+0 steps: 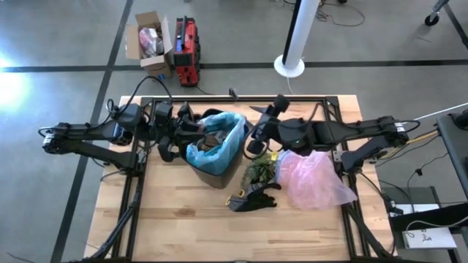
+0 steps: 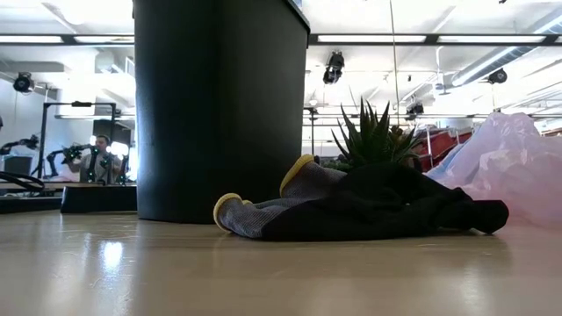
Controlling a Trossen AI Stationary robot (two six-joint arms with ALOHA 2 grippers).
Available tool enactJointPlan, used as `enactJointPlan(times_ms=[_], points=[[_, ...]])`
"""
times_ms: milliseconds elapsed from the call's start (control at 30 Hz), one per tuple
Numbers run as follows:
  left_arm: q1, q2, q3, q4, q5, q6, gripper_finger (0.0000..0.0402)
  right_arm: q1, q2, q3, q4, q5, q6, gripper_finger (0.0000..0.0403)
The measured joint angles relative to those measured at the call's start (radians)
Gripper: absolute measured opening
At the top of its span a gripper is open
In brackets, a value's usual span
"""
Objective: Place trash/remove bag and relplace
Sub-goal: Remove trash bag from trash bin
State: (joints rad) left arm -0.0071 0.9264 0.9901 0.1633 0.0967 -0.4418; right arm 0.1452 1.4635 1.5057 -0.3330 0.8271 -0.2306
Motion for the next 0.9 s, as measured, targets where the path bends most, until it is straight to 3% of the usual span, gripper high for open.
enactJointPlan(times_ms=[200, 333, 600, 900], points=[[-0.001, 0.006, 0.0, -0.001, 0.0, -0.006, 0.0097, 0.014, -0.003, 0.027, 0.028, -0.223, 0.015, 0.0186], [-0.002, 0.007, 0.0, 0.001, 0.0, -0.009, 0.0097, 0.018, -0.013, 0.027, -0.087, -0.422, 0.128, 0.0186], [-0.006, 0.007, 0.0, 0.001, 0.0, -0.009, 0.0097, 0.016, -0.024, 0.027, -0.426, -0.381, 0.25, 0.0186], [-0.006, 0.009, 0.0, 0.002, 0.0, -0.009, 0.0097, 0.008, 0.011, 0.022, -0.275, -0.271, 0.229, 0.0181]])
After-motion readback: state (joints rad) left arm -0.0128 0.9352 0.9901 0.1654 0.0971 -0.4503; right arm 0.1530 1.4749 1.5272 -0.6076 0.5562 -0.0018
